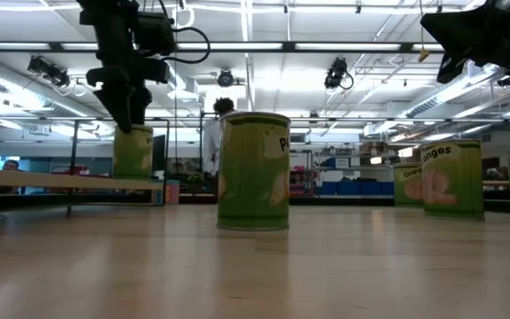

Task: Pick and place cans onto a shelf
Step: Put the top canned pears on the shelf, then put the canned pears on the shelf aligned with the other canned pears

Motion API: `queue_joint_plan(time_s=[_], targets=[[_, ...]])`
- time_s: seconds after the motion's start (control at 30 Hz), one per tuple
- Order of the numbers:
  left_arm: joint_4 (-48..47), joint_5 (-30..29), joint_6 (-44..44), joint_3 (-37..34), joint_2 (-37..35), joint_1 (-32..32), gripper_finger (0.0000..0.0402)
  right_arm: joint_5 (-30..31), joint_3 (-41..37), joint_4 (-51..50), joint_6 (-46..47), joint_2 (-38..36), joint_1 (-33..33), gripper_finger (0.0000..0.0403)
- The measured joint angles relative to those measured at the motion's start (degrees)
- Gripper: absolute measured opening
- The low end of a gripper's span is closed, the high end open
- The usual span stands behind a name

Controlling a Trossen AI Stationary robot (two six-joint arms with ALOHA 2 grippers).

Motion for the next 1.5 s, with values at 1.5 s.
queue_joint_plan(time_s=[1.5], targets=[[6.88, 6.92, -34.73, 17.81, -2.96, -9.18, 0.0386, 6.33, 21.48, -21.94, -2.71, 17.63, 1.53, 0.0011]])
